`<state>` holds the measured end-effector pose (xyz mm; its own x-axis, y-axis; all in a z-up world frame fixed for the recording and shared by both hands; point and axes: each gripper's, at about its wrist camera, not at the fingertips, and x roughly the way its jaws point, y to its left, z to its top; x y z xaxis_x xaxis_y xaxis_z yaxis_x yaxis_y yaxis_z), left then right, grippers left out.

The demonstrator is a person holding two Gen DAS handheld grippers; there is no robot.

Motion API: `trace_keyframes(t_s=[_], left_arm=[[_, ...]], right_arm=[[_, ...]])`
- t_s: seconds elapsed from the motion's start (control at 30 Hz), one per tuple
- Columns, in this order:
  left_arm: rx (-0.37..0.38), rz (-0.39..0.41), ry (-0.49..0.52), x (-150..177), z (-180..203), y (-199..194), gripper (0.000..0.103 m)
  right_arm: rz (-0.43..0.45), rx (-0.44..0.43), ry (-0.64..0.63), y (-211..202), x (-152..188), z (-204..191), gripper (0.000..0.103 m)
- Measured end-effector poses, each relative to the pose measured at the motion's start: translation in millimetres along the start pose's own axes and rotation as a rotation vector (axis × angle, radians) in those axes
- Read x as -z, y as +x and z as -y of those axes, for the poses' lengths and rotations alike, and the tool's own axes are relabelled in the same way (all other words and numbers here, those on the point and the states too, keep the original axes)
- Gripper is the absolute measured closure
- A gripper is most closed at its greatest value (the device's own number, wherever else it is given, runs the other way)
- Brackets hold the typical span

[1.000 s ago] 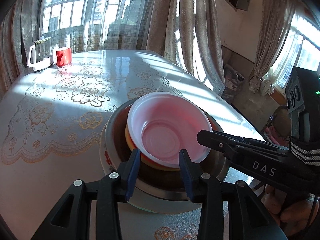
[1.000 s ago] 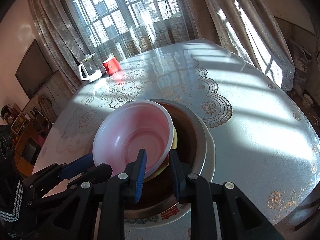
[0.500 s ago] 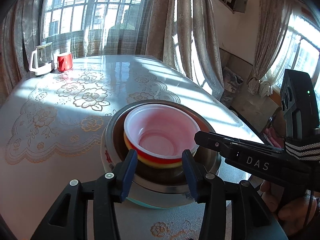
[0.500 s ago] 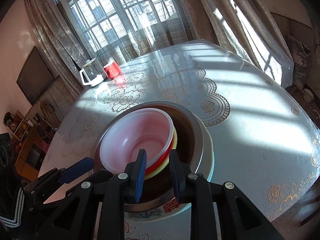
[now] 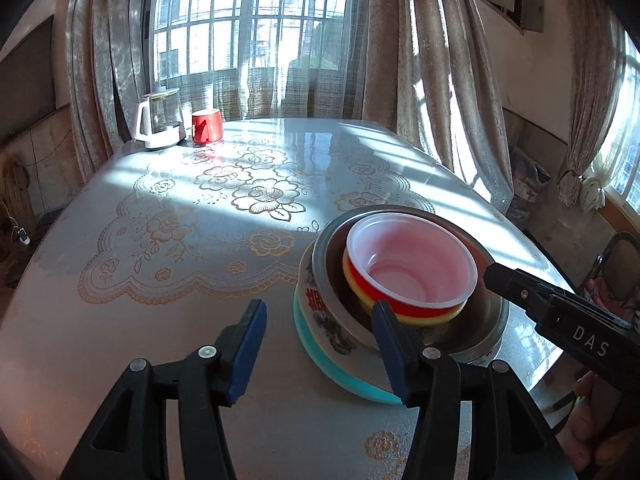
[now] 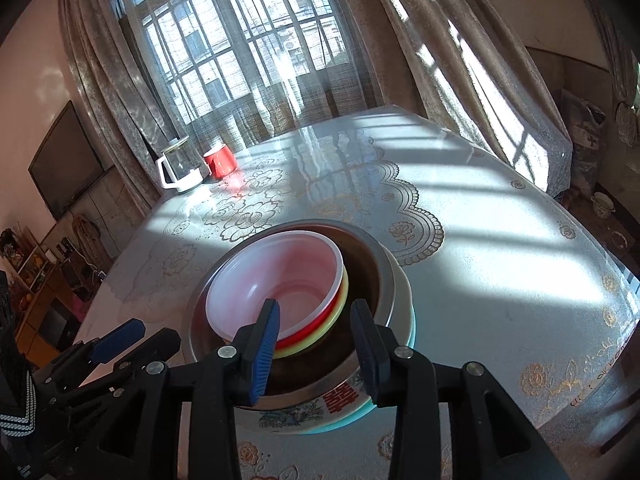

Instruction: Organize plates and bowls

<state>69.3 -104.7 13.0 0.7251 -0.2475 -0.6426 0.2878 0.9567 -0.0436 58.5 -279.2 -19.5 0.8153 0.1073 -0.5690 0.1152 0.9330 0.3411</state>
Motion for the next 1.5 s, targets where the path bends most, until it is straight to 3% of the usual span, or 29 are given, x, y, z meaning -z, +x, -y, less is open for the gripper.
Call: trace_keyframes(t_s=[0.17,0.43,0.6,1.5], left_arm=[[-0.048,0.009,-0.019,9.1,-6.3,-4.3,0.044],[-0.079,0.021,-0.051,15.9,-11.6,-10.6,0.037],[-0.081,0.038,-0.039,16.8,-7.8,-15.7,0.032],[-0.071,0.039,-0.012,16.3,-1.1,-18.0,0.031]], right_arm=[[0.027,0.061,-0.018,-2.3,9.6,-5.5,0.062],[0.04,0.078,-0.039,-4.2,14.0,-12.0,0.062],[0.045,0.079,-0.04,-4.2,13.6,-12.0,0.061],[0.036,0.068,-0.034,-0.5,13.8,-15.1,0.061]])
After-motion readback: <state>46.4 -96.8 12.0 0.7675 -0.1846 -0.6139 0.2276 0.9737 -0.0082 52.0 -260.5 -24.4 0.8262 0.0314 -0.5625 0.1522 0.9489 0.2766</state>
